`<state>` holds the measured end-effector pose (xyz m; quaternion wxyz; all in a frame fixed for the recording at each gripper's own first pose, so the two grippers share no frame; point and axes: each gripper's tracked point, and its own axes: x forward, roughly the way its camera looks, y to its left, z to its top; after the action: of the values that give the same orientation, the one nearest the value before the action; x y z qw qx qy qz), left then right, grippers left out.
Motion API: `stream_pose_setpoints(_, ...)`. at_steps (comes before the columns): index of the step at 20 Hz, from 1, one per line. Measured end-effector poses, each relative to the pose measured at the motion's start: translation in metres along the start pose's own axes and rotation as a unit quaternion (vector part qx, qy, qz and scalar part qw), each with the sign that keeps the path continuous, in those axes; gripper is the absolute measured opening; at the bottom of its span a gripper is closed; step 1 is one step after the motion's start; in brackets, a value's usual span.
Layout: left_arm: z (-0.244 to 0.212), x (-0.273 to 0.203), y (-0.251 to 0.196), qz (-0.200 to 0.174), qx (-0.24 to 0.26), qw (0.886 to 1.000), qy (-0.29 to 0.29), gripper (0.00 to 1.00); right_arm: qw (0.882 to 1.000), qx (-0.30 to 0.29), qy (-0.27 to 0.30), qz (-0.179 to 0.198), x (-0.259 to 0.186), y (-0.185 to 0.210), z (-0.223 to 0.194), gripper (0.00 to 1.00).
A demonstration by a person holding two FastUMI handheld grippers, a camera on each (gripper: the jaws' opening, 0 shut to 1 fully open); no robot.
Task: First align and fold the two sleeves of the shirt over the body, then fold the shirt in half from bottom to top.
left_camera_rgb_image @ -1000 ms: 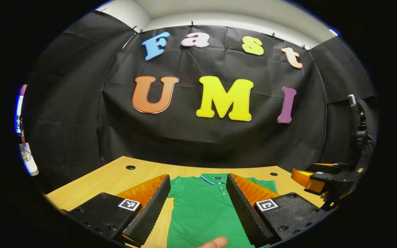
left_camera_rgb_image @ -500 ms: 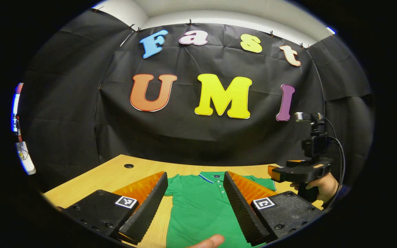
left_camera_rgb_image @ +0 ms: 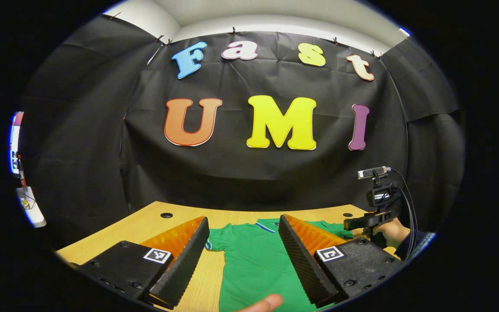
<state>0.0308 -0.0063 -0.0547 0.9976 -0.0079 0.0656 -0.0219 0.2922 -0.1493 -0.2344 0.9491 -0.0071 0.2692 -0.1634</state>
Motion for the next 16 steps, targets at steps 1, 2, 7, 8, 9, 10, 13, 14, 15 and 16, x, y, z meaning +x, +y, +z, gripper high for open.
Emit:
stream_pose_setpoints(1,-0.002,0.002,-0.002,-0.001,-0.001,1.000,0.005,1.00,1.000,0.012,0.015,0.000,0.008,-0.004,-0.009,0.94)
stream_pose_setpoints(2,-0.004,0.003,-0.001,0.000,0.001,1.000,0.010,1.00,0.999,0.025,0.032,-0.001,0.015,-0.007,-0.019,0.94)
stream_pose_setpoints(7,-0.005,0.003,0.000,-0.003,0.014,1.000,0.007,1.00,0.991,0.097,0.080,0.043,0.021,0.005,-0.032,0.92)
stream_pose_setpoints(8,-0.005,0.003,0.001,0.000,0.015,1.000,0.008,1.00,0.989,0.112,0.090,0.044,0.024,0.006,-0.038,0.91)
stream_pose_setpoints(9,-0.004,0.003,0.001,0.000,0.014,1.000,0.007,1.00,0.989,0.115,0.086,0.043,0.025,0.006,-0.036,0.87)
stream_pose_setpoints(10,-0.005,0.002,0.000,-0.002,0.013,1.000,0.008,1.00,0.987,0.118,0.090,0.055,0.029,0.010,-0.037,0.70)
stream_pose_setpoints(13,-0.006,0.003,-0.004,-0.008,0.013,1.000,0.009,1.00,0.983,0.138,0.095,0.074,0.031,0.019,-0.037,0.29)
stream_pose_setpoints(14,-0.006,0.002,-0.004,-0.008,0.013,1.000,0.010,1.00,0.982,0.143,0.093,0.080,0.032,0.020,-0.035,0.18)
stream_pose_setpoints(15,-0.006,0.003,-0.004,-0.010,0.014,1.000,0.010,1.00,0.981,0.146,0.096,0.084,0.031,0.020,-0.035,0.13)
stream_pose_setpoints(16,-0.007,0.002,-0.004,-0.012,0.013,1.000,0.010,1.00,0.982,0.140,0.092,0.087,0.030,0.019,-0.034,0.07)
